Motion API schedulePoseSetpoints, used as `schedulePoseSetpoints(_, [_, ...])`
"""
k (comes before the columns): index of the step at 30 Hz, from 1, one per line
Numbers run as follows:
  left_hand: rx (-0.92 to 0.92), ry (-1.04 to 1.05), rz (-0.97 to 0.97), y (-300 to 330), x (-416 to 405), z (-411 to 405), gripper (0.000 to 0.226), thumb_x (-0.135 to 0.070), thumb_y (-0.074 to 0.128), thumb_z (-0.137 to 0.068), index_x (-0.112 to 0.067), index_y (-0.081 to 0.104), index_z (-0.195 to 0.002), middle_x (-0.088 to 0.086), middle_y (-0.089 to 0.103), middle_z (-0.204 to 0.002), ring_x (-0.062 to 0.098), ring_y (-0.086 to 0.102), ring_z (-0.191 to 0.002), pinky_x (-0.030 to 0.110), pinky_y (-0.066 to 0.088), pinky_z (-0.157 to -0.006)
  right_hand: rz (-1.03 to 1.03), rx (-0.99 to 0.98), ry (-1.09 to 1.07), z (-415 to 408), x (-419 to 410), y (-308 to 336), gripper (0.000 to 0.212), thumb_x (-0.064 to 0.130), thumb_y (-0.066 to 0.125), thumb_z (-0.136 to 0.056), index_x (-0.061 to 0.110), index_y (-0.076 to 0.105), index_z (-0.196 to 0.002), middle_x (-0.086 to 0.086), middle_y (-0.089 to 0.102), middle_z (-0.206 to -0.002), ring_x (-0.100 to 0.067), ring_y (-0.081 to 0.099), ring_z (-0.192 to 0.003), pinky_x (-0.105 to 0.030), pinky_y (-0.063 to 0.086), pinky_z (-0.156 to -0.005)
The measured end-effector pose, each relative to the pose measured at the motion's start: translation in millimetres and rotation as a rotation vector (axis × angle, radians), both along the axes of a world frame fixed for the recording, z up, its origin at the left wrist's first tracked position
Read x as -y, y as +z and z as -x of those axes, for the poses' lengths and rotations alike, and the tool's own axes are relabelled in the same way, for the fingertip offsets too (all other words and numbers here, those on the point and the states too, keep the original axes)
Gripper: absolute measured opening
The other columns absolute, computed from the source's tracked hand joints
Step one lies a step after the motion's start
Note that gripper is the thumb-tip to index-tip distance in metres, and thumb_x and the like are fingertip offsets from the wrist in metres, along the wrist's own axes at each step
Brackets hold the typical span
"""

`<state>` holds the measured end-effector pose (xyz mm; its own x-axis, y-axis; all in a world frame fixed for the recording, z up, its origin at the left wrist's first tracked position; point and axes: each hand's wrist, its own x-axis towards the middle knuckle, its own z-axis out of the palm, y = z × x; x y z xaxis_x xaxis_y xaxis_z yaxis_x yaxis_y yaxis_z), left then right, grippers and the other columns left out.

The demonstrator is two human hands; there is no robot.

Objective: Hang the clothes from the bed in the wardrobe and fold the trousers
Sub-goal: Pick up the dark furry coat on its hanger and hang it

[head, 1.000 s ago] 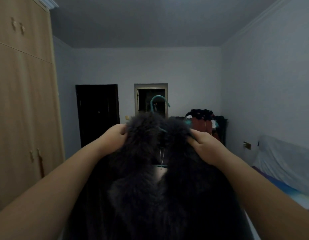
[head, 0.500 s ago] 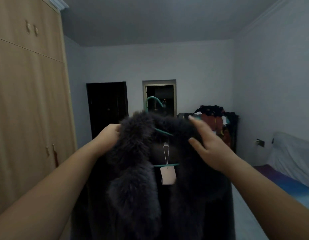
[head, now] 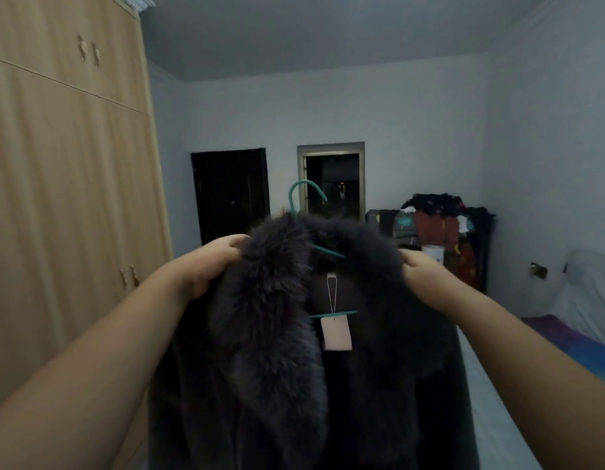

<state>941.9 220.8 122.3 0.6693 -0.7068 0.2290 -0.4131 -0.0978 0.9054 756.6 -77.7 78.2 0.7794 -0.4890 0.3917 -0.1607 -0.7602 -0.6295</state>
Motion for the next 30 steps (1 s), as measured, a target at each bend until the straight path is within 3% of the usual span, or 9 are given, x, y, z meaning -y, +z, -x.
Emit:
schedulePoseSetpoints(2, [0.076, 0.052, -0.033, -2, 2, 3, 0.040, 0.005, 0.068, -0.082, -0.004, 0.063, -0.121, 0.017, 0.071, -0.114, 0.031, 0.068, -0.106, 0.049, 0.053, -0.094, 0.100, -0.005, 0.040, 3, -15, -7, 0.027, 0.030, 0.042, -0.104, 0.027, 0.061, -0.123, -0.007, 0.066, -0.124, -0.029, 0.060, -0.115, -0.047, 0.049, -0.098])
schedulePoseSetpoints(5, [0.189, 0.101, -0.052, -4, 8, 13, 0.028, 0.009, 0.065, -0.087, 0.002, 0.059, -0.113, 0.020, 0.070, -0.105, 0.029, 0.067, -0.093, 0.044, 0.054, -0.080, 0.259, 0.070, 0.086, 1, -33, -11, 0.040, 0.034, 0.038, -0.106, 0.032, 0.046, -0.145, -0.002, 0.060, -0.139, -0.028, 0.055, -0.127, -0.037, 0.044, -0.102])
schedulePoseSetpoints(8, [0.242, 0.072, -0.043, -5, 10, 23, 0.029, 0.007, 0.068, -0.086, 0.004, 0.056, -0.112, 0.028, 0.066, -0.110, 0.025, 0.065, -0.090, 0.040, 0.051, -0.075, 0.298, 0.130, 0.098, -4, -44, -15, 0.049, 0.042, 0.033, -0.102, 0.034, 0.033, -0.150, -0.004, 0.067, -0.127, -0.030, 0.062, -0.114, -0.045, 0.049, -0.095])
schedulePoseSetpoints(11, [0.273, 0.034, -0.018, -7, 4, 28, 0.029, 0.006, 0.069, -0.088, 0.006, 0.052, -0.111, 0.029, 0.065, -0.106, 0.026, 0.064, -0.089, 0.045, 0.052, -0.075, 0.142, 0.270, 0.182, -4, -48, -9, 0.043, 0.035, 0.035, -0.105, 0.038, 0.029, -0.148, -0.006, 0.069, -0.117, -0.028, 0.066, -0.102, -0.048, 0.051, -0.092])
schedulePoseSetpoints(14, [0.324, 0.015, 0.017, -5, -8, 29, 0.030, 0.002, 0.071, -0.088, 0.007, 0.050, -0.109, 0.032, 0.063, -0.103, 0.029, 0.064, -0.087, 0.057, 0.053, -0.075, 0.026, 0.273, 0.290, 7, -52, 5, 0.053, 0.035, 0.040, -0.106, 0.053, 0.018, -0.151, 0.008, 0.052, -0.136, -0.013, 0.050, -0.125, -0.037, 0.037, -0.106])
schedulePoseSetpoints(17, [0.368, 0.005, 0.064, 2, -25, 25, 0.035, -0.005, 0.077, -0.082, 0.003, 0.050, -0.102, 0.023, 0.064, -0.092, 0.029, 0.062, -0.084, 0.055, 0.050, -0.070, 0.142, -0.050, 0.285, 19, -49, 20, 0.048, 0.033, 0.055, -0.101, 0.041, 0.038, -0.145, 0.016, 0.054, -0.124, -0.008, 0.053, -0.118, -0.025, 0.039, -0.094])
schedulePoseSetpoints(20, [0.380, -0.009, 0.093, 3, -37, 20, 0.034, -0.004, 0.076, -0.078, 0.002, 0.048, -0.099, 0.014, 0.064, -0.087, 0.026, 0.061, -0.082, 0.049, 0.047, -0.070, 0.205, -0.278, 0.326, 23, -58, 24, 0.014, 0.029, 0.062, -0.097, 0.038, 0.057, -0.107, 0.019, 0.063, -0.102, -0.007, 0.063, -0.101, -0.020, 0.048, -0.080])
schedulePoseSetpoints(25, [0.522, -0.041, 0.012, -5, -27, 35, 0.026, 0.003, 0.072, -0.085, -0.007, 0.050, -0.092, -0.001, 0.058, -0.080, 0.010, 0.055, -0.076, 0.032, 0.044, -0.066, 0.375, -0.131, 0.395, 5, -93, 20, 0.024, 0.028, 0.054, -0.100, 0.047, 0.045, -0.088, 0.026, 0.048, -0.091, -0.005, 0.054, -0.094, -0.024, 0.044, -0.083])
schedulePoseSetpoints(30, [0.562, 0.052, 0.048, -11, -43, 36, 0.024, -0.024, 0.073, -0.079, -0.020, 0.051, -0.089, 0.011, 0.057, -0.082, 0.015, 0.052, -0.078, 0.049, 0.045, -0.068, 0.082, 0.056, 0.505, -9, -89, 11, 0.033, 0.035, 0.065, -0.095, 0.043, 0.049, -0.123, 0.033, 0.055, -0.105, 0.017, 0.051, -0.094, -0.007, 0.040, -0.080])
